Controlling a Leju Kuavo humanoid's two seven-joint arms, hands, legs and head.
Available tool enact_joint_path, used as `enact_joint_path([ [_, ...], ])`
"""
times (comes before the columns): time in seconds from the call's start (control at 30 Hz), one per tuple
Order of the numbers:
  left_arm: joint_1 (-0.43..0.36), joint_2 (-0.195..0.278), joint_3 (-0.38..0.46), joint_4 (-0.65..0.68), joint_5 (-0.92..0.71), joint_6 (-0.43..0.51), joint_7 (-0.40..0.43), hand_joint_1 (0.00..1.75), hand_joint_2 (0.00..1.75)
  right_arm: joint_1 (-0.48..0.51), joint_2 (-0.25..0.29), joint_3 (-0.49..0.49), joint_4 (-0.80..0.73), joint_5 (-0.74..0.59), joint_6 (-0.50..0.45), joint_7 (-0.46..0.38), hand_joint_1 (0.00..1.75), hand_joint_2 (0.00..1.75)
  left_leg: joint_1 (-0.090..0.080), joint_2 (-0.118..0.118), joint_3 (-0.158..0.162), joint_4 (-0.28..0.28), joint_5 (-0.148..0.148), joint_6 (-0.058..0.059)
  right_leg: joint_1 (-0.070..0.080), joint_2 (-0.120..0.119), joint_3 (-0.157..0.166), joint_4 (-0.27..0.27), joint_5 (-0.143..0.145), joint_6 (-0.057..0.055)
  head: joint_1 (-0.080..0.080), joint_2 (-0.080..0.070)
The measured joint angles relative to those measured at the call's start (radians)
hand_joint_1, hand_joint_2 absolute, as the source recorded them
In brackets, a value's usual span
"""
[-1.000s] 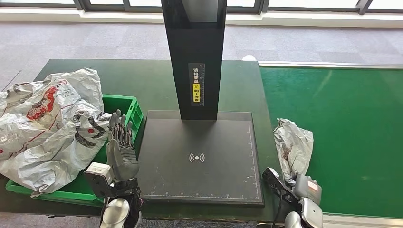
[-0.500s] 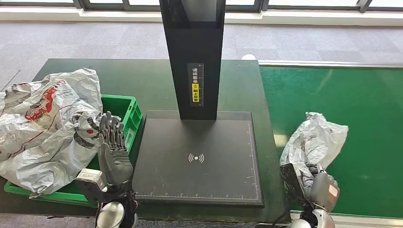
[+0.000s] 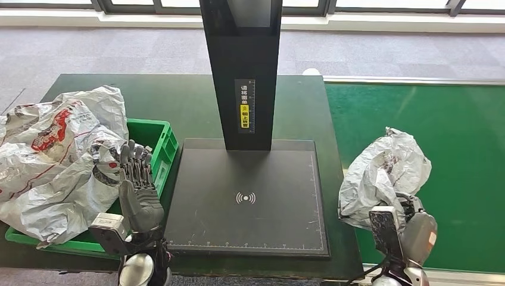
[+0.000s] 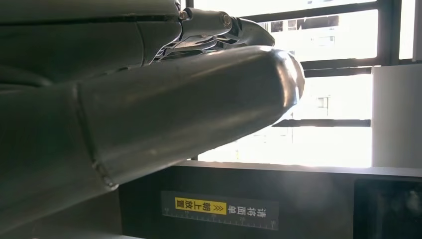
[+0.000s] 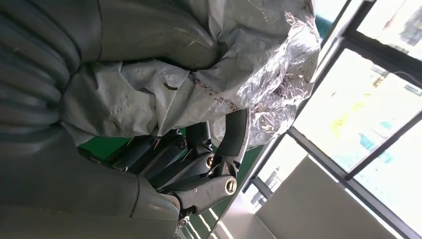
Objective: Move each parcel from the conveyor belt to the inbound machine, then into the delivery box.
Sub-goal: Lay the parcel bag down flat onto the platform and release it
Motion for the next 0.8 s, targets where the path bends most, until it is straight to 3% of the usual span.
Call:
enact_joint_path([
  [0.23, 0.0, -0.001, 0.003, 0.0, 0.0, -0.008, 0.0, 0.0, 0.0, 0.022, 0.012, 0.033, -0.082, -0.066, 0.029, -0.069, 1.75, 1.75, 0.0, 0.0, 0.0, 0.0, 0.0, 0.0, 0.0, 0.0, 0.0, 0.0, 0.0, 0.0, 0.0, 0.0],
  [0.37, -0.001, -0.001, 0.005, 0.006, 0.01, -0.024, 0.0, 0.0, 0.0, 0.024, 0.013, 0.097, -0.106, -0.136, 0.11, -0.153, 1.75, 1.75, 0.0, 0.001, 0.0, 0.0, 0.0, 0.0, 0.0, 0.001, 0.0, 0.0, 0.0, 0.0, 0.0, 0.0],
  [0.53, -0.011, -0.002, 0.002, 0.047, 0.027, -0.044, -0.007, 0.0, 0.0, -0.01, 0.011, 0.299, -0.075, -0.142, 0.214, -0.151, 1.75, 1.75, 0.002, 0.002, 0.001, 0.0, 0.001, -0.001, 0.001, 0.003, 0.0, 0.0, 0.0, -0.001, 0.0, 0.0],
  [0.8, -0.027, -0.002, -0.016, 0.107, 0.068, -0.052, -0.034, 0.0, 0.0, -0.102, -0.001, 0.614, 0.211, -0.184, 0.314, -0.125, 1.75, 1.75, 0.003, 0.002, 0.001, 0.0, 0.001, -0.002, 0.002, 0.003, -0.001, 0.001, 0.001, -0.001, 0.0, 0.0],
])
